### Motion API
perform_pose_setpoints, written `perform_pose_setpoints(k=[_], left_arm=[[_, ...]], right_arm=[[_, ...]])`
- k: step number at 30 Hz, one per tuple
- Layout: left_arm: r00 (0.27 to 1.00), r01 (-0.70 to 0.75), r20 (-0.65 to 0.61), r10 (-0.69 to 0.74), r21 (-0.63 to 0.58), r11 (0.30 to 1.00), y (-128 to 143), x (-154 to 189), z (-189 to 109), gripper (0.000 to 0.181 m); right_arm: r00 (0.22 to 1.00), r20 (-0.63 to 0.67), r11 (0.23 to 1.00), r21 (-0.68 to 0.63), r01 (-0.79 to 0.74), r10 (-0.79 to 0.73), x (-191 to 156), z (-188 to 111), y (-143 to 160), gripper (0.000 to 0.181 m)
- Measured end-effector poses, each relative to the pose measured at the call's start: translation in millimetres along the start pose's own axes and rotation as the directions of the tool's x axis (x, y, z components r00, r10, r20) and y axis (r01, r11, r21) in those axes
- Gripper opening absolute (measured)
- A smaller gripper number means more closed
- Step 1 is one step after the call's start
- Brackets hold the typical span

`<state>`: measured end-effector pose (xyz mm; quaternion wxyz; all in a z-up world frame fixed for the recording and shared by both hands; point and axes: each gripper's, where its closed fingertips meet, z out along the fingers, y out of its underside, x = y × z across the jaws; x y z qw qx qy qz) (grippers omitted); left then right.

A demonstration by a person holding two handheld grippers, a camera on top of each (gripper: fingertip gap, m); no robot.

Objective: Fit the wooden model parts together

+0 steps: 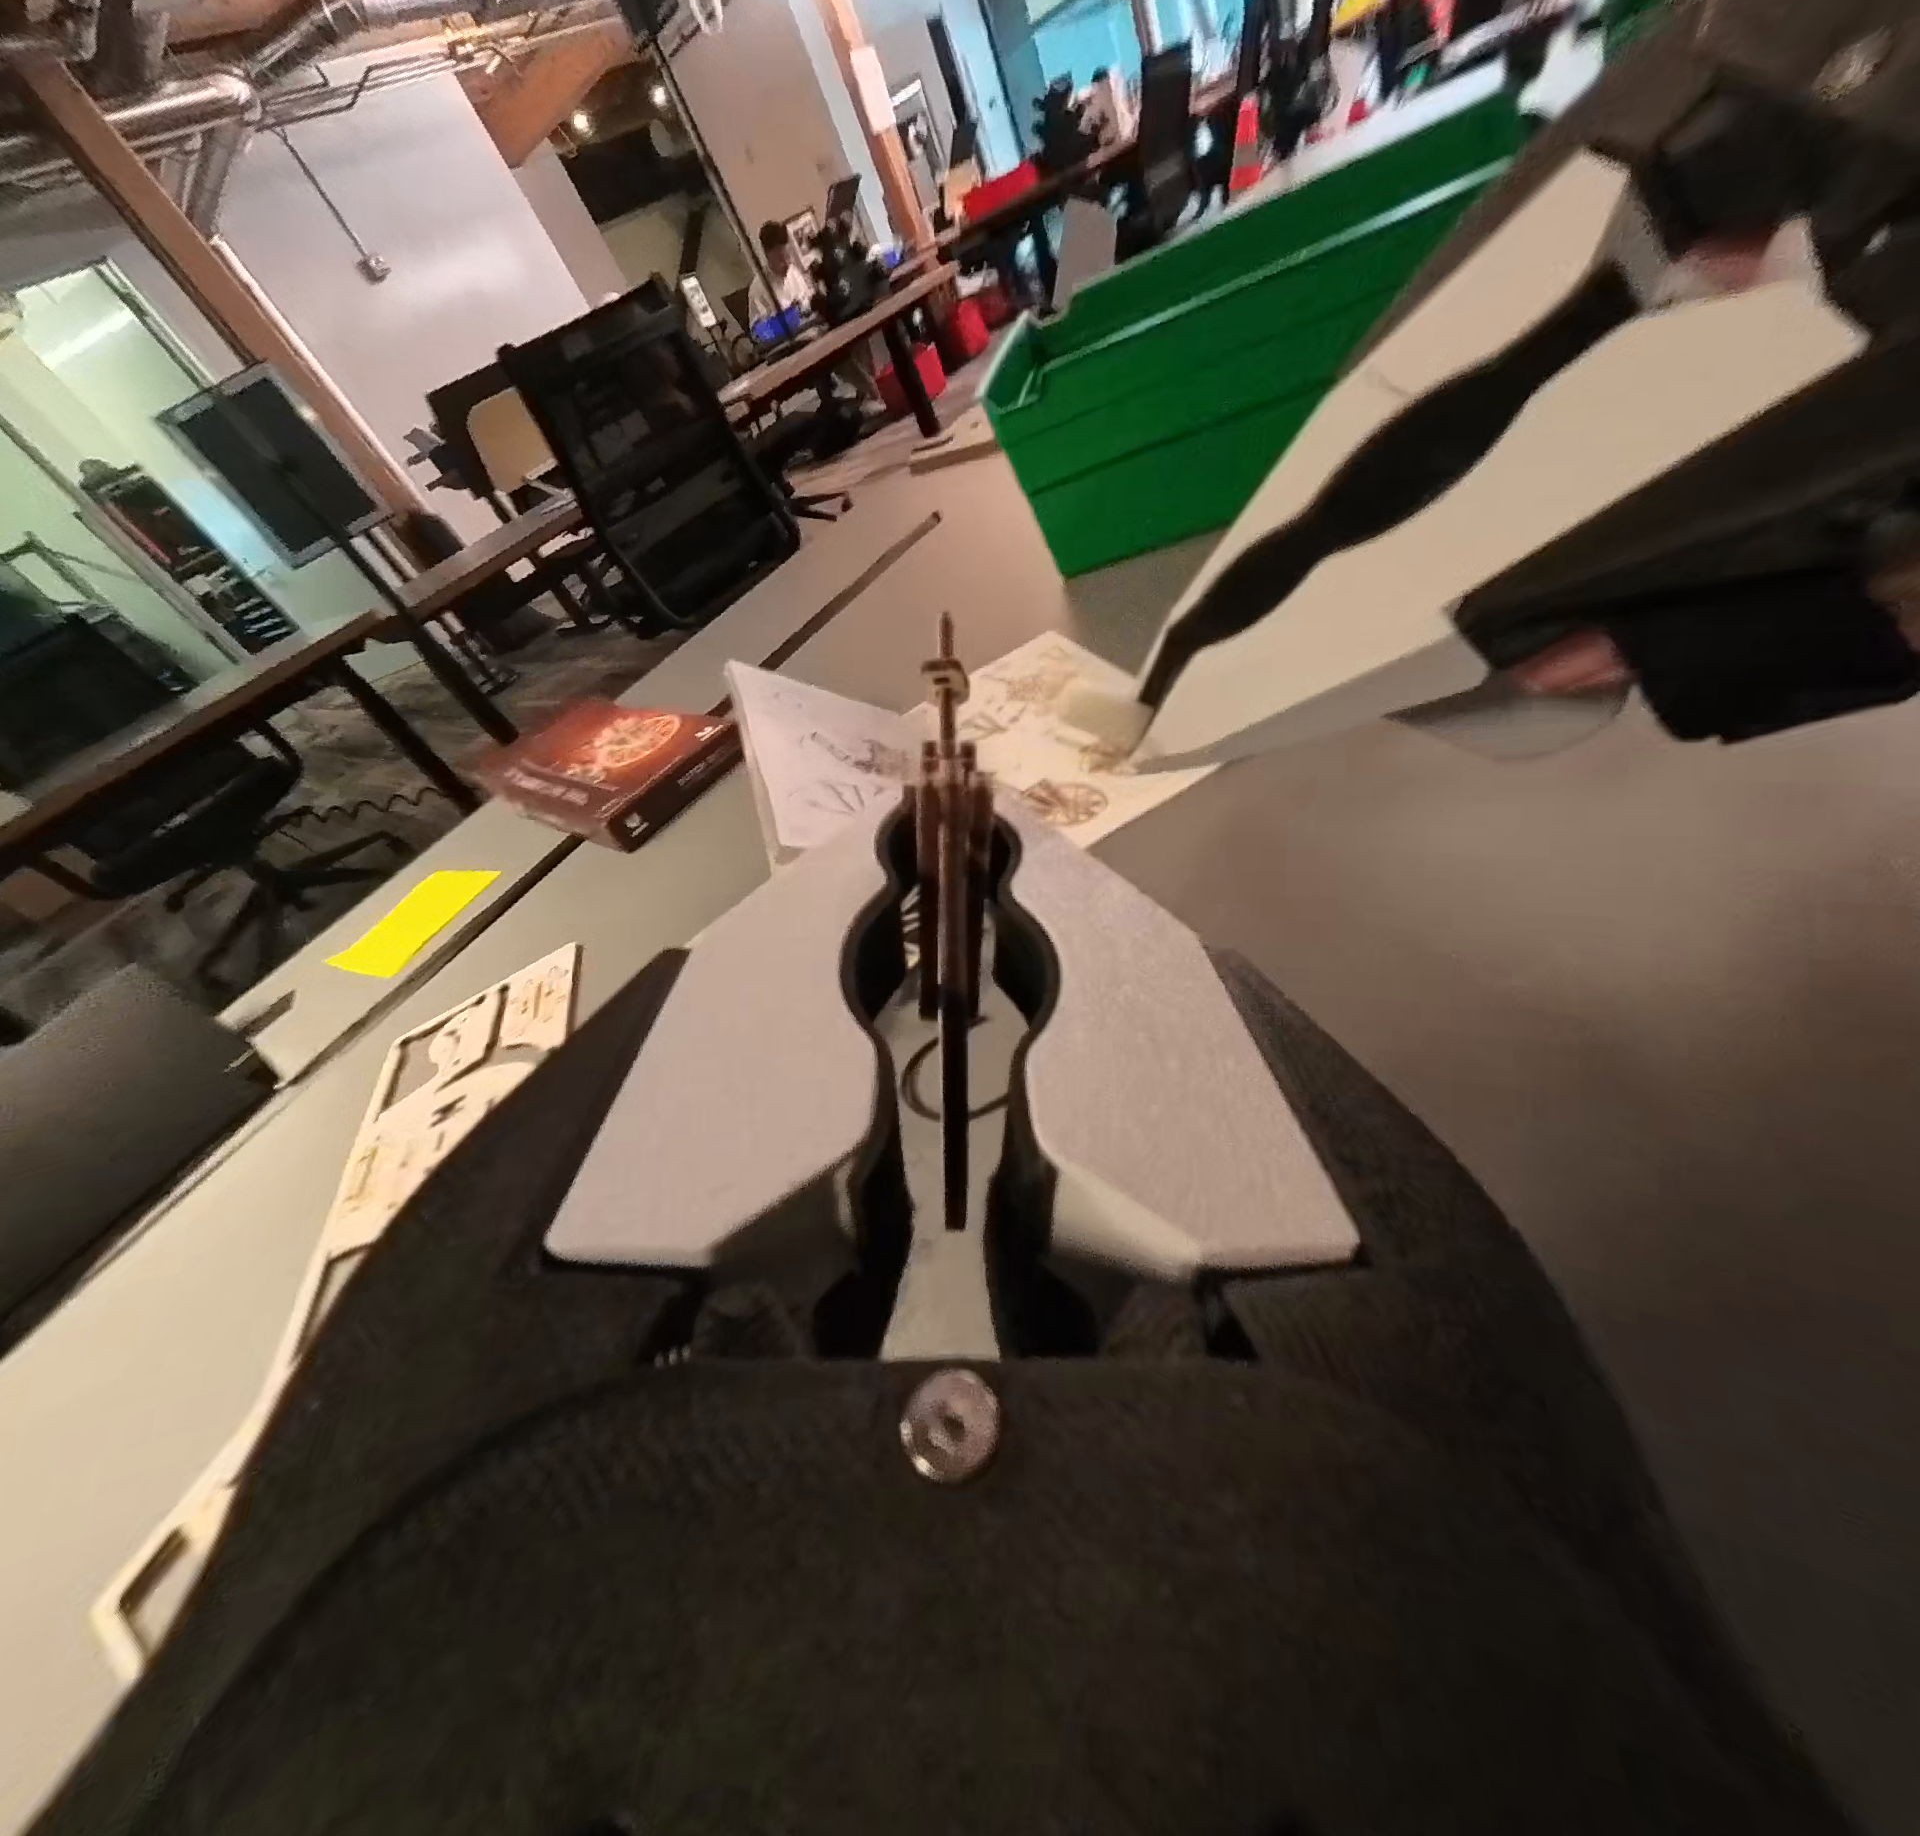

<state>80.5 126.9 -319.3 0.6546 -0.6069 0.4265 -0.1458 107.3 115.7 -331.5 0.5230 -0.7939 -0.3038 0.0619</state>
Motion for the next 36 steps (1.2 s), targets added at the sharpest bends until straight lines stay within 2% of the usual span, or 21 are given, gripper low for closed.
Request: perform_pose_setpoints(k=[3, 9, 16, 20, 31, 36], left_arm=[[0.997, 0.061, -0.054, -0.057, 0.089, 0.994, -11, 3, -5, 0.008], [0.980, 0.153, -0.150, -0.131, 0.149, 0.977, -20, 9, -8, 0.008], [0.981, 0.114, -0.175, -0.088, 0.146, 0.983, -21, 19, -7, 0.008], [0.982, 0.099, -0.172, -0.076, 0.130, 0.987, -18, 20, -6, 0.008], [0.981, 0.107, -0.172, -0.087, 0.110, 0.988, -15, 19, -4, 0.008], [0.976, 0.139, -0.182, -0.117, 0.111, 0.984, -15, 17, -4, 0.008]], right_arm=[[1.000, 0.012, 1.000, 0.001, 0.021, -0.021, -3, -1, -3, 0.007], [0.998, 0.010, 0.998, 0.009, 0.068, -0.068, -5, -5, -14, 0.007], [0.987, 0.019, 0.987, -0.028, 0.159, -0.159, -6, -8, -16, 0.007], [0.970, -0.016, 0.969, -0.045, 0.242, -0.243, -6, -9, -17, 0.007], [0.976, 0.023, 0.976, 0.036, 0.216, -0.217, -10, -14, -25, 0.006], [0.976, -0.021, 0.973, 0.075, 0.218, -0.217, -8, -16, -31, 0.006]])
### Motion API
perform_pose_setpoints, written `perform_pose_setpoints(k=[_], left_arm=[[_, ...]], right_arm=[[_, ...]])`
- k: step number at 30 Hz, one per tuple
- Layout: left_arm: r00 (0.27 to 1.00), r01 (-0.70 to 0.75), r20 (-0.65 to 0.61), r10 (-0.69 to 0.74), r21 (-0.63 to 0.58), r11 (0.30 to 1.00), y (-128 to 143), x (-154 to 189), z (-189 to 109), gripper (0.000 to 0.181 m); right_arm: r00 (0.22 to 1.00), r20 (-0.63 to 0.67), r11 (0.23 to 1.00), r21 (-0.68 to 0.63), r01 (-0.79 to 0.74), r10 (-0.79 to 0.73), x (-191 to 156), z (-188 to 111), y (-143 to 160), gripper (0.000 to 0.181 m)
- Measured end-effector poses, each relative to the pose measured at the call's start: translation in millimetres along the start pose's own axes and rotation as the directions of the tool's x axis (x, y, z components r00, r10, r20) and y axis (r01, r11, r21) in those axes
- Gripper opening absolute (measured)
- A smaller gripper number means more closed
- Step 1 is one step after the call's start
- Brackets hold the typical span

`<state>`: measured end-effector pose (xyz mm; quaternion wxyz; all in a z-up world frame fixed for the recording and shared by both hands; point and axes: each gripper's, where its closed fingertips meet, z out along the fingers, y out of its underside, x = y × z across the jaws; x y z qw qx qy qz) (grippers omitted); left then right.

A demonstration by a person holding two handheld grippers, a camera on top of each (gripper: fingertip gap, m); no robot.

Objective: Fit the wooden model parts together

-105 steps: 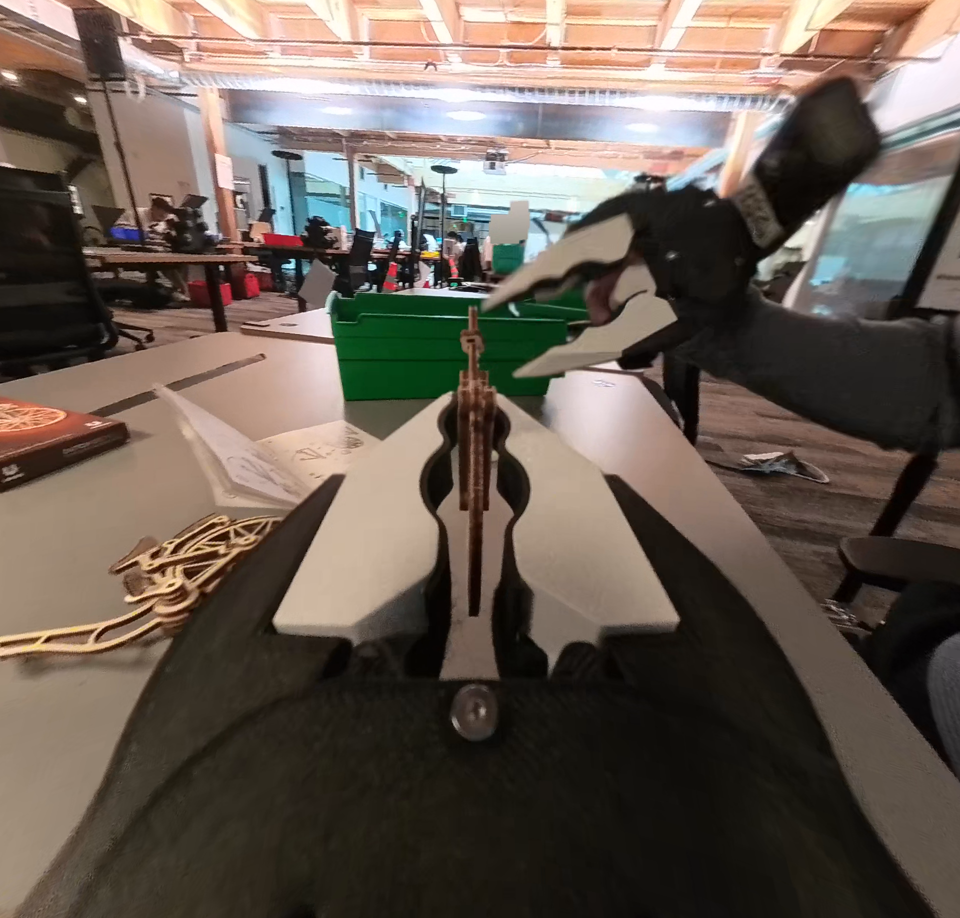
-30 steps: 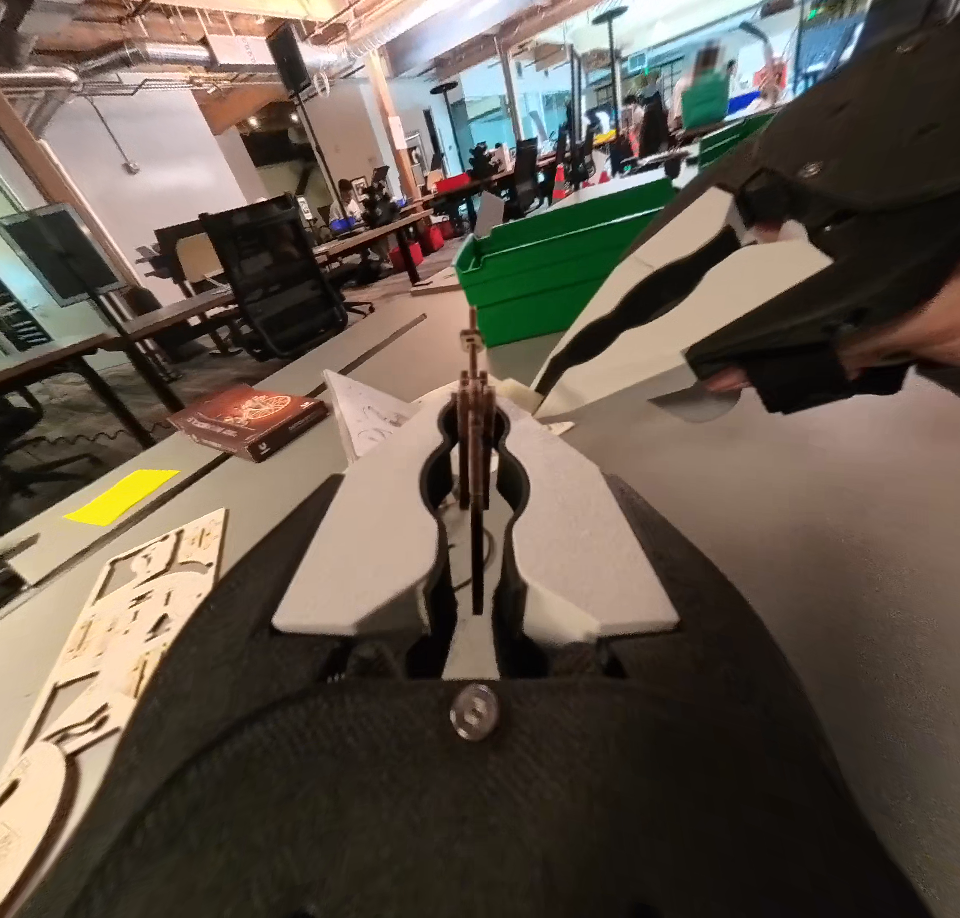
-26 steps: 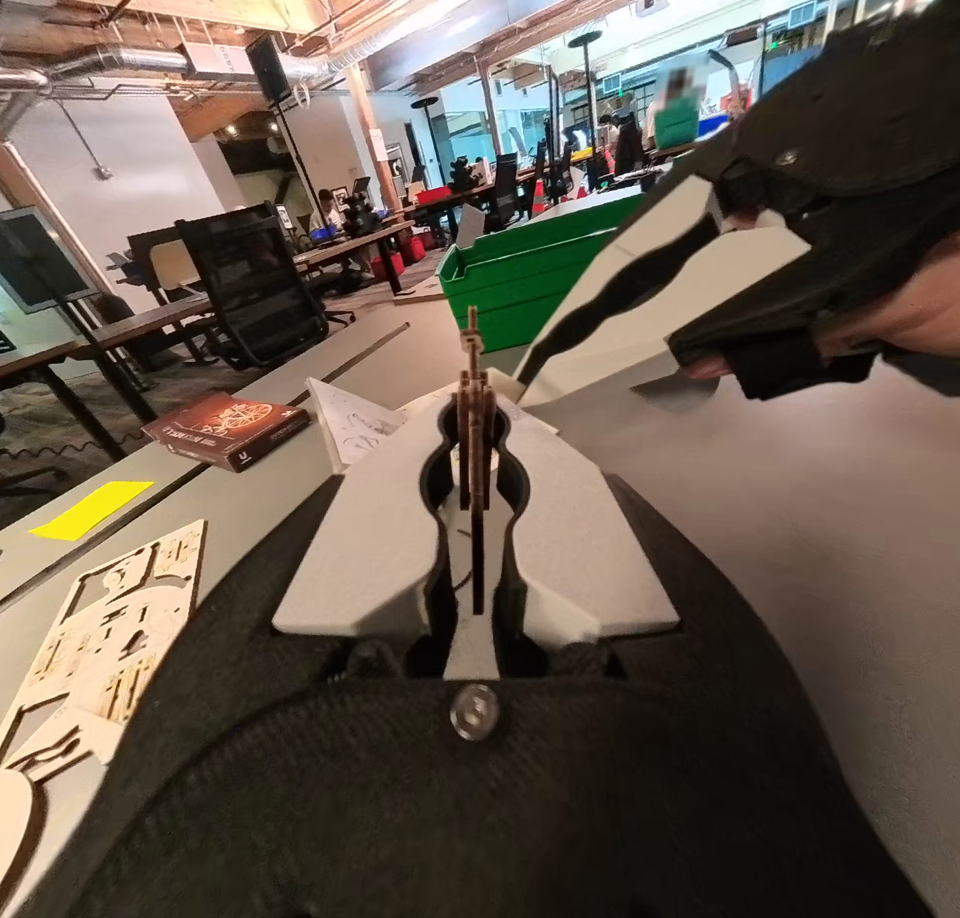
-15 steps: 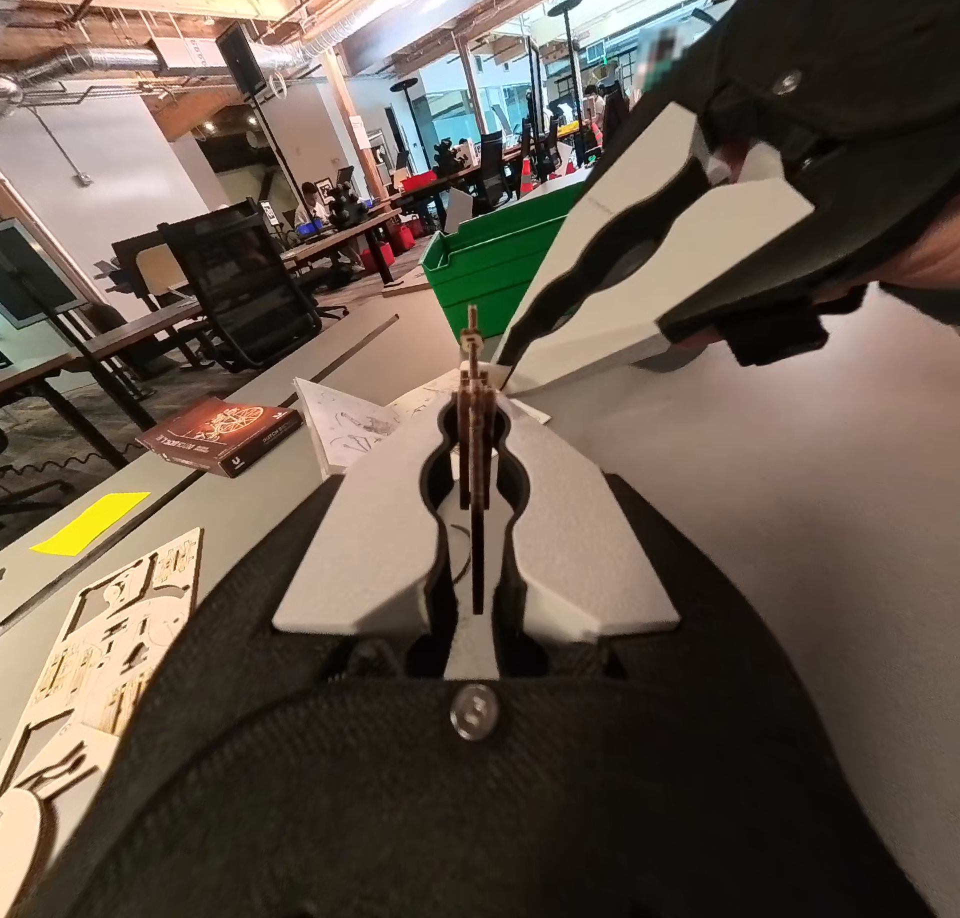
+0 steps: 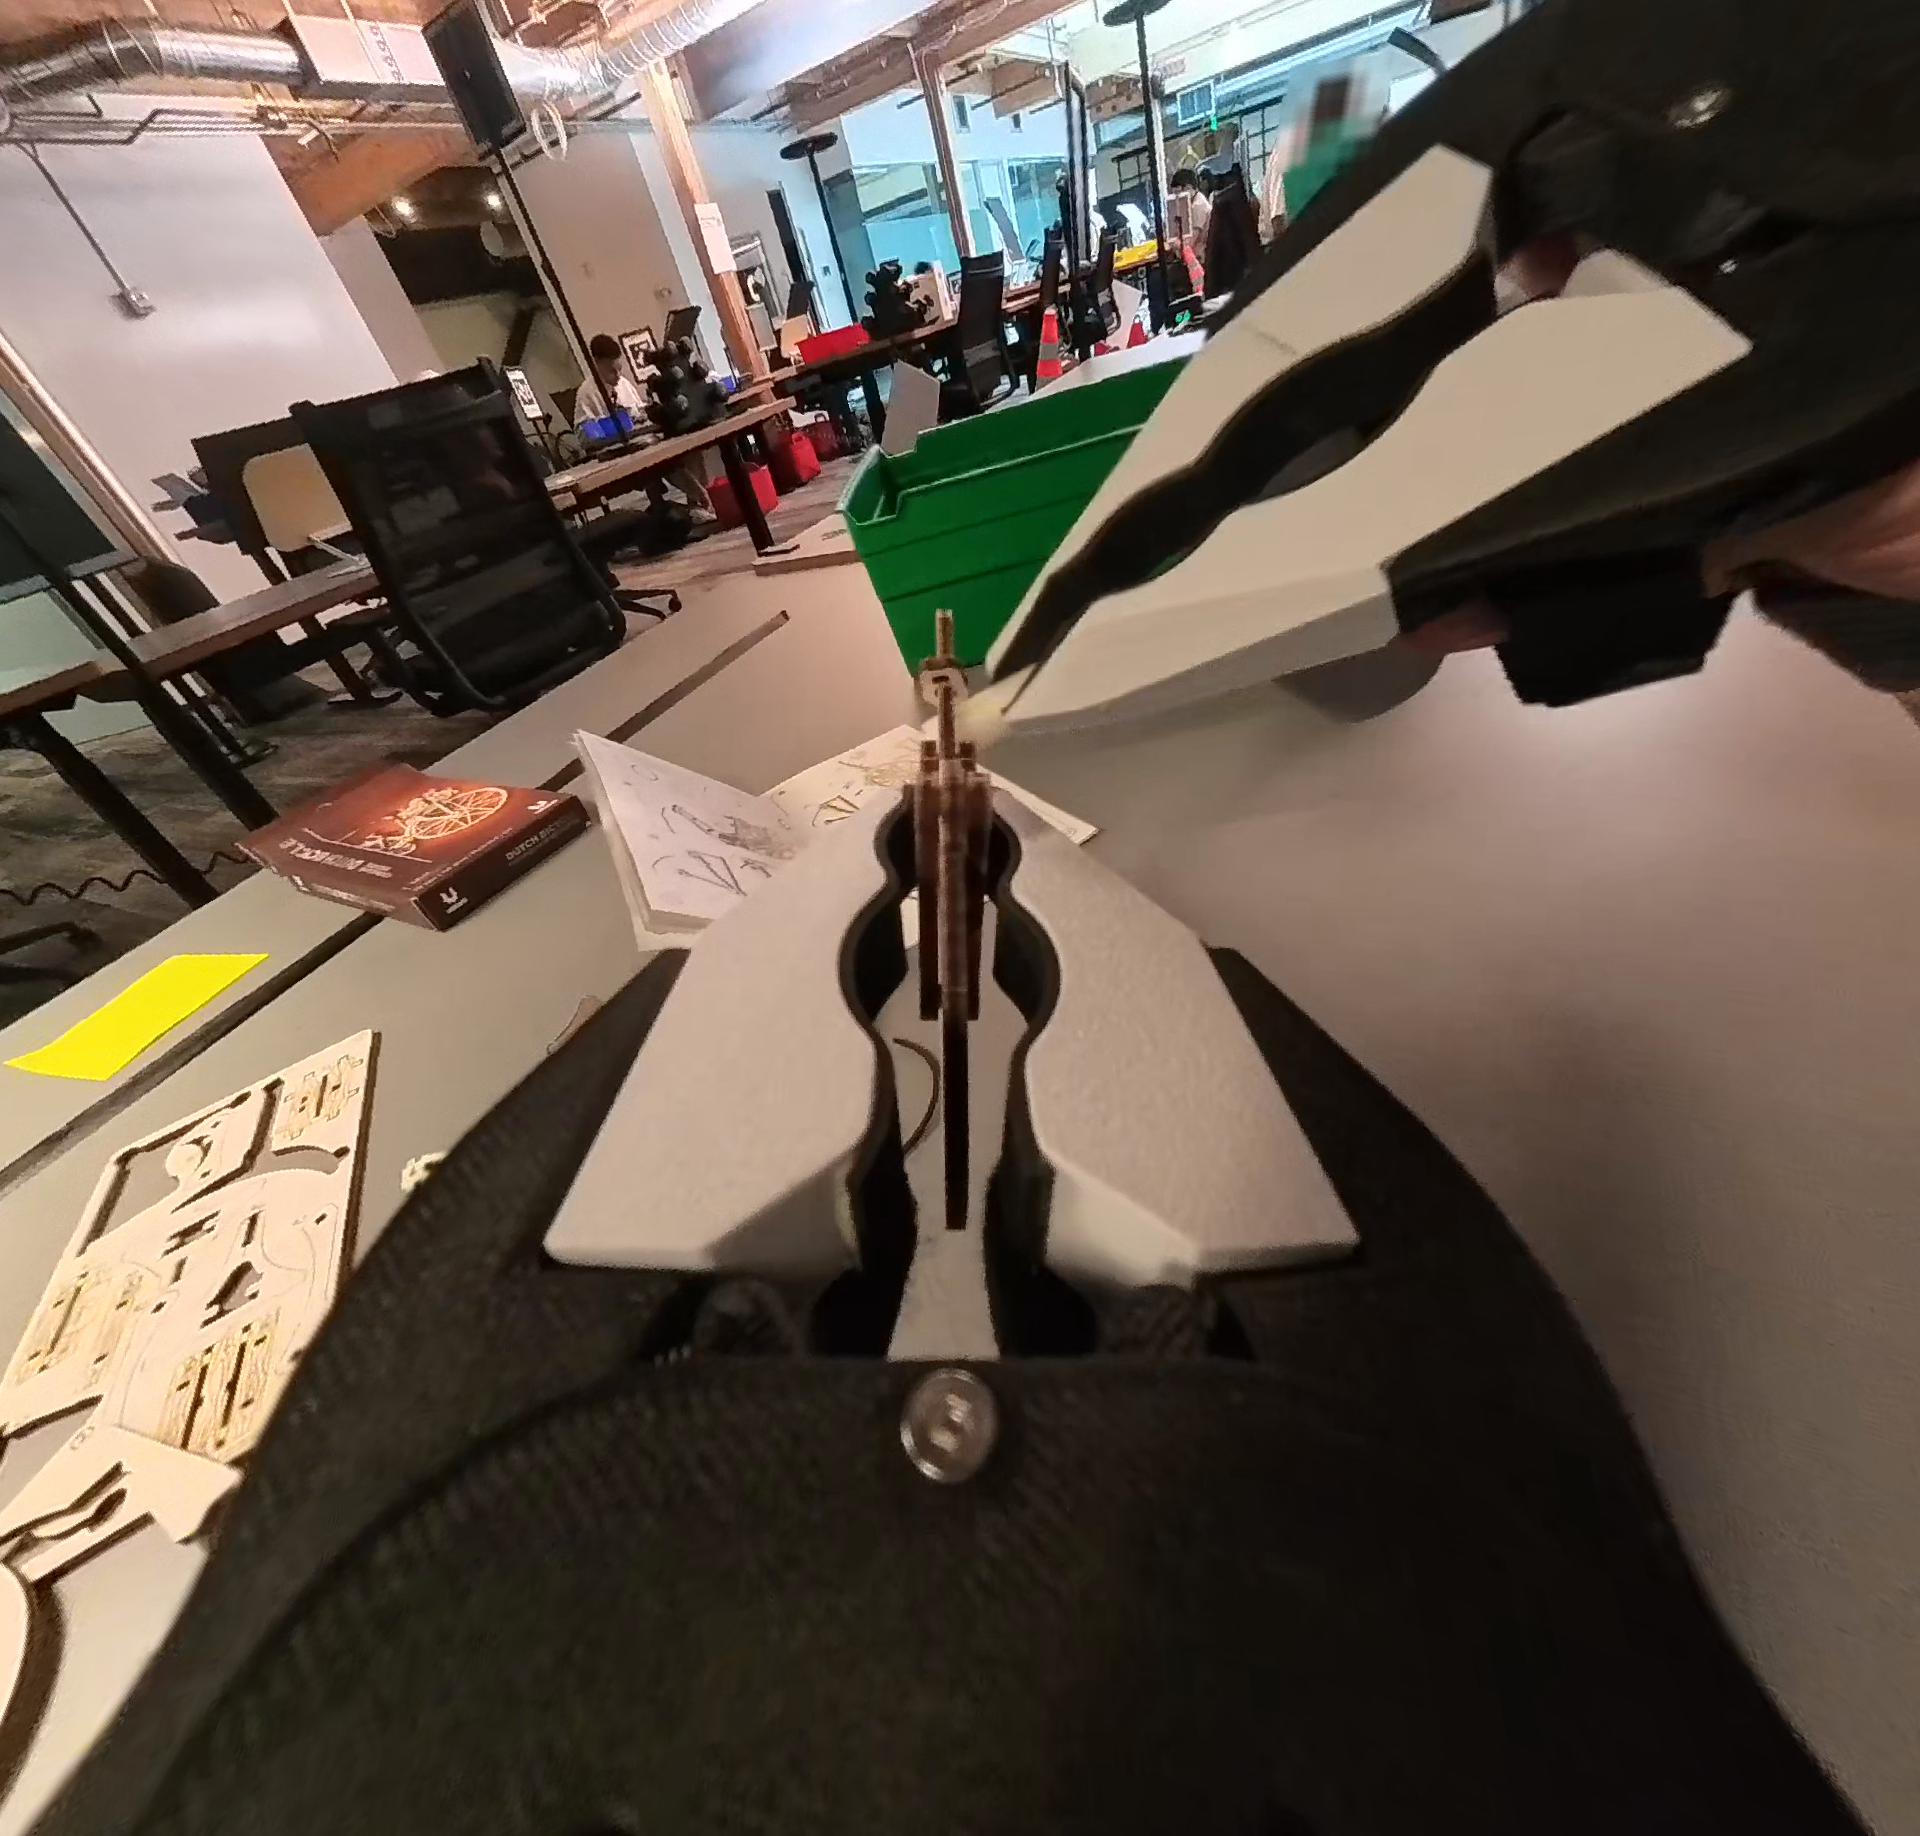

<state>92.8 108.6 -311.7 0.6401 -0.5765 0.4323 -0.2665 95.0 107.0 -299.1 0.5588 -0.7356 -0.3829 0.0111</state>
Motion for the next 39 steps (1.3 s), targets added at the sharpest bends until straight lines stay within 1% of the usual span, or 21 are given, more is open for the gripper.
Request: perform_pose_setpoints(k=[2, 4, 5, 7, 10, 12, 15, 17, 19, 21, 23, 24, 25, 26, 28, 29, 30, 34, 36, 37, 39], left_arm=[[1.000, 0.022, -0.014, -0.022, 0.009, 1.000, -1, 0, 0, 0.008], [0.998, 0.055, -0.038, -0.054, 0.019, 0.998, -2, 2, 0, 0.008], [0.996, 0.078, -0.056, -0.076, 0.032, 0.996, -3, 3, -1, 0.008], [0.986, 0.139, -0.098, -0.132, 0.064, 0.988, -8, 5, -2, 0.008], [0.965, 0.246, -0.113, -0.236, 0.090, 0.965, -10, -3, -4, 0.008], [0.948, 0.309, -0.108, -0.298, 0.100, 0.946, -9, -11, -5, 0.008], [0.938, 0.344, -0.077, -0.338, 0.097, 0.934, -4, -20, -6, 0.009], [0.937, 0.347, -0.073, -0.341, 0.102, 0.932, -5, -21, -7, 0.008], [0.932, 0.359, -0.099, -0.349, 0.106, 0.927, -6, -19, -7, 0.008], [0.919, 0.387, -0.127, -0.373, 0.111, 0.916, -7, -18, -7, 0.008], [0.909, 0.408, -0.141, -0.392, 0.116, 0.906, -7, -20, -8, 0.008], [0.902, 0.422, -0.151, -0.404, 0.118, 0.899, -8, -20, -8, 0.009], [0.895, 0.437, -0.156, -0.417, 0.119, 0.892, -8, -21, -8, 0.009], [0.889, 0.449, -0.160, -0.429, 0.121, 0.885, -7, -22, -8, 0.009], [0.874, 0.474, -0.183, -0.450, 0.120, 0.872, -8, -21, -9, 0.009], [0.867, 0.484, -0.195, -0.458, 0.120, 0.867, -9, -21, -9, 0.009], [0.862, 0.493, -0.204, -0.464, 0.119, 0.862, -9, -20, -9, 0.009], [0.849, 0.510, -0.227, -0.477, 0.121, 0.851, -10, -19, -9, 0.008], [0.829, 0.538, -0.263, -0.494, 0.129, 0.833, -14, -17, -10, 0.009], [0.805, 0.566, -0.301, -0.511, 0.135, 0.813, -19, -14, -11, 0.009], [0.719, 0.656, -0.422, -0.552, 0.151, 0.740, -32, -7, -17, 0.009]], right_arm=[[1.000, 0.008, 1.000, 0.022, 0.021, -0.021, -5, 0, -4, 0.005], [0.998, -0.041, 0.999, 0.029, 0.041, -0.039, 1, -1, -5, 0.004], [0.998, -0.048, 0.998, 0.043, 0.040, -0.038, 2, -3, -7, 0.000], [0.999, -0.038, 0.996, 0.087, 0.036, -0.033, -2, -5, -14, 0.000], [0.995, -0.088, 0.995, 0.081, 0.061, -0.054, 5, -8, -13, 0.000], [0.998, -0.069, 0.996, 0.092, 0.014, -0.008, 8, -8, -9, 0.000], [0.997, -0.045, 0.996, 0.073, -0.058, 0.061, 16, -6, 9, 0.003], [0.995, 0.017, 0.993, 0.059, -0.103, 0.102, 19, -7, 27, 0.009], [0.981, 0.140, 0.991, -0.005, -0.137, 0.137, 16, -10, 52, 0.023], [0.969, 0.169, 0.982, -0.094, -0.164, 0.178, 27, -14, 84, 0.032], [0.945, 0.233, 0.970, -0.142, -0.199, 0.228, 29, -20, 108, 0.033], [0.901, 0.301, 0.944, -0.205, -0.258, 0.311, 22, -25, 119, 0.034], [0.824, 0.407, 0.915, -0.260, -0.308, 0.393, 6, -32, 121, 0.037], [0.781, 0.462, 0.906, -0.271, -0.326, 0.419, -3, -38, 120, 0.040], [0.838, 0.425, 0.932, -0.266, -0.247, 0.343, -6, -37, 131, 0.040], [0.862, 0.399, 0.933, -0.297, -0.200, 0.312, -8, -36, 140, 0.038], [0.866, 0.397, 0.930, -0.321, -0.179, 0.304, -12, -36, 145, 0.037], [0.912, 0.304, 0.933, -0.312, -0.179, 0.276, -6, -31, 147, 0.007], [0.925, 0.273, 0.933, -0.317, -0.172, 0.264, -4, -28, 144, 0.007], [0.934, 0.259, 0.946, -0.276, -0.171, 0.245, -2, -26, 132, 0.007], [0.932, 0.264, 0.968, -0.093, -0.233, 0.250, -3, -25, 80, 0.007]])
